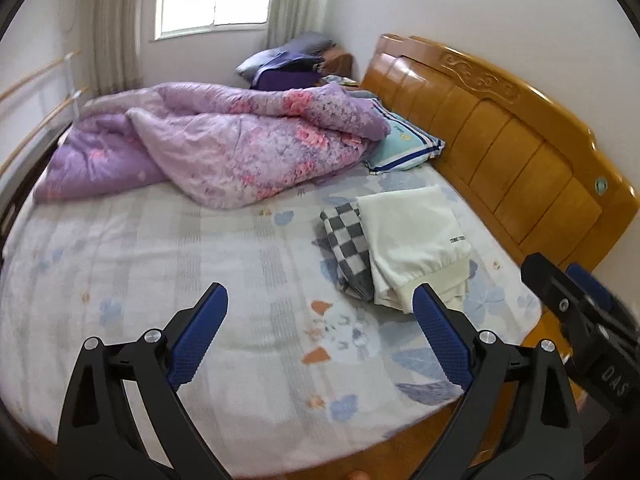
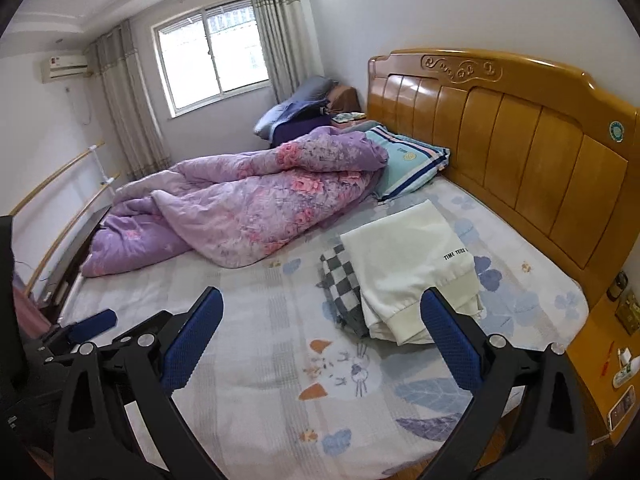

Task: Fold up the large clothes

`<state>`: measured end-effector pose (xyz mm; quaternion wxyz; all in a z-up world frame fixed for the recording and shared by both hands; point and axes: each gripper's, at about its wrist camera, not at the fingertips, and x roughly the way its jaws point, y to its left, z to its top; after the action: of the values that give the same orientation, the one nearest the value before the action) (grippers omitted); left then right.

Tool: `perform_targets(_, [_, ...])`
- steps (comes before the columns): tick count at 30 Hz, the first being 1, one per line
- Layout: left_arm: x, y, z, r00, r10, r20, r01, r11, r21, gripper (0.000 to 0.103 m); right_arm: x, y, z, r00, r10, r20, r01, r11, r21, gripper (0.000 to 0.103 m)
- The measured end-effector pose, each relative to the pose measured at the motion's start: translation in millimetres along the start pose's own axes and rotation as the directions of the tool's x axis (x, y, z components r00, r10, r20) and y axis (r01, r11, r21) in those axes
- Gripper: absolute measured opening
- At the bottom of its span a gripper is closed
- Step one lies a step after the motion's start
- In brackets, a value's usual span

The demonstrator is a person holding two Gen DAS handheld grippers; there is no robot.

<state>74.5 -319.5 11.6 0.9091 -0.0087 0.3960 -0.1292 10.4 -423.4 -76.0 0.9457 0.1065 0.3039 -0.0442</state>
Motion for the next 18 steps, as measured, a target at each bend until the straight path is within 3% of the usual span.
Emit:
perform_targets(3, [16, 7, 10, 1.0, 0.023, -0.007, -0.023, 0.997, 0.076, 0.094, 18, 9, 2, 0.999, -0.041, 0.0, 0.041, 0.999, 0.005, 0.095])
perform_targets(10, [44, 24, 27, 0.999, -0.014, -0.038, 0.019, 0.992, 0.123, 0.094, 42, 23, 4, 0.995, -0.092, -0.022, 0.093, 0.995, 0.029, 0.095])
perform_targets(18, [66, 13, 37, 0.996, -0.048, -0.069, 0.059, 0.986, 0.154, 0.094, 66, 11, 14, 0.993, -0.093, -0.071, 0.096, 0.995, 0.035, 0.095])
